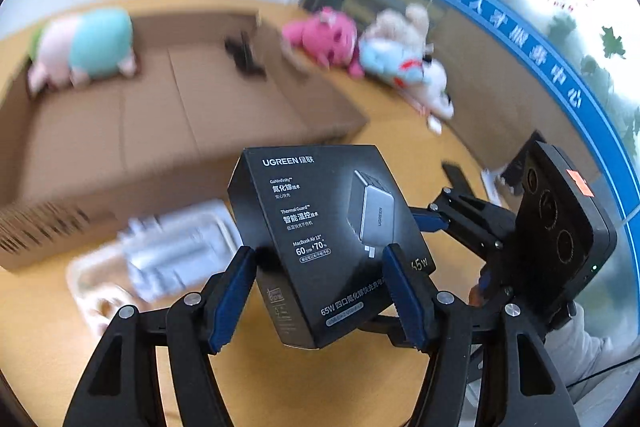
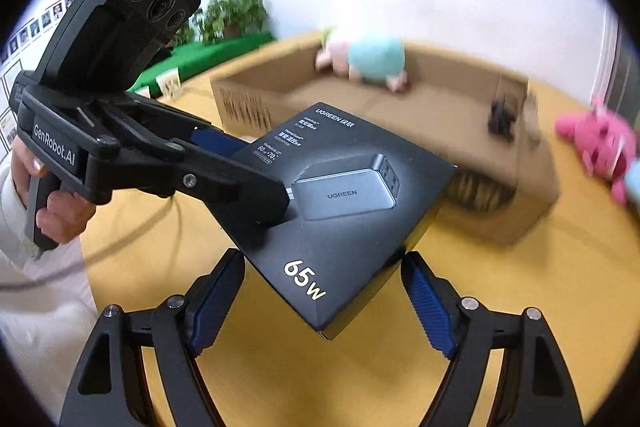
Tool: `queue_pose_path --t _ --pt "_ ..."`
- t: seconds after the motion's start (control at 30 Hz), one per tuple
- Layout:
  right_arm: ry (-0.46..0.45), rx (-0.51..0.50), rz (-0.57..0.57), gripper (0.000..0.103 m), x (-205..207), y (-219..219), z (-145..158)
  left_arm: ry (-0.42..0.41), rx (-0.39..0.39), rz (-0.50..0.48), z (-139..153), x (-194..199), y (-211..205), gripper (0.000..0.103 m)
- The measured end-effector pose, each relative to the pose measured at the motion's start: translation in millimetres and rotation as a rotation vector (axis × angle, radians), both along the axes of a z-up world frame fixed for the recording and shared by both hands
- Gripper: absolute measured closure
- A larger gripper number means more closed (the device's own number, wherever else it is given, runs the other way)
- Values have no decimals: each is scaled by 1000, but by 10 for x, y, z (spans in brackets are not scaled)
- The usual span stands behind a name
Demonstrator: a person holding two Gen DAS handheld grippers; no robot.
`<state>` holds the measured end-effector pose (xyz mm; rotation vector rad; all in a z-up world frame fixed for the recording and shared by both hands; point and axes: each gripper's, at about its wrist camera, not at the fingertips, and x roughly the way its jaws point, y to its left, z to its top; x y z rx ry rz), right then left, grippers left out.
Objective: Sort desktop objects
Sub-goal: 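Lift the charger box with the left gripper and carry it over the box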
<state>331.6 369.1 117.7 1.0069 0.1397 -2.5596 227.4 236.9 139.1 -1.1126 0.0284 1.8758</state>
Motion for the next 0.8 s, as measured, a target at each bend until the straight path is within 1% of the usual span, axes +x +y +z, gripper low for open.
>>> queue_pose_path --t 0.07,0.1,0.13,0.27,0.37,0.53,0.6,0.67,0.73,0.8 --pt "53 12 9 22 -58 -50 217 50 31 21 254 -64 -98 41" --pt "92 24 19 22 -115 -88 378 77 49 31 391 -112 -149 41" --pt "113 32 26 22 -164 -108 459 102 64 41 521 -171 -182 41" --pt "221 72 53 22 -509 -221 963 204 111 86 996 -448 -278 40" --pt "297 114 71 22 -745 -285 1282 275 124 103 1330 -649 -307 40" --pt "363 116 82 22 -1144 -300 1741 385 121 129 1848 -998 -247 40" --pt "390 128 87 22 -1312 -307 1919 407 126 138 1983 -1133 -247 40" --pt "398 130 91 22 -1468 -291 2035 413 135 146 2076 -1275 -259 40" --pt "396 127 98 22 -1608 -268 2100 408 138 152 2130 -1454 -230 40" --pt "369 99 114 22 -1828 -191 2120 397 134 156 2118 -1630 -184 40"
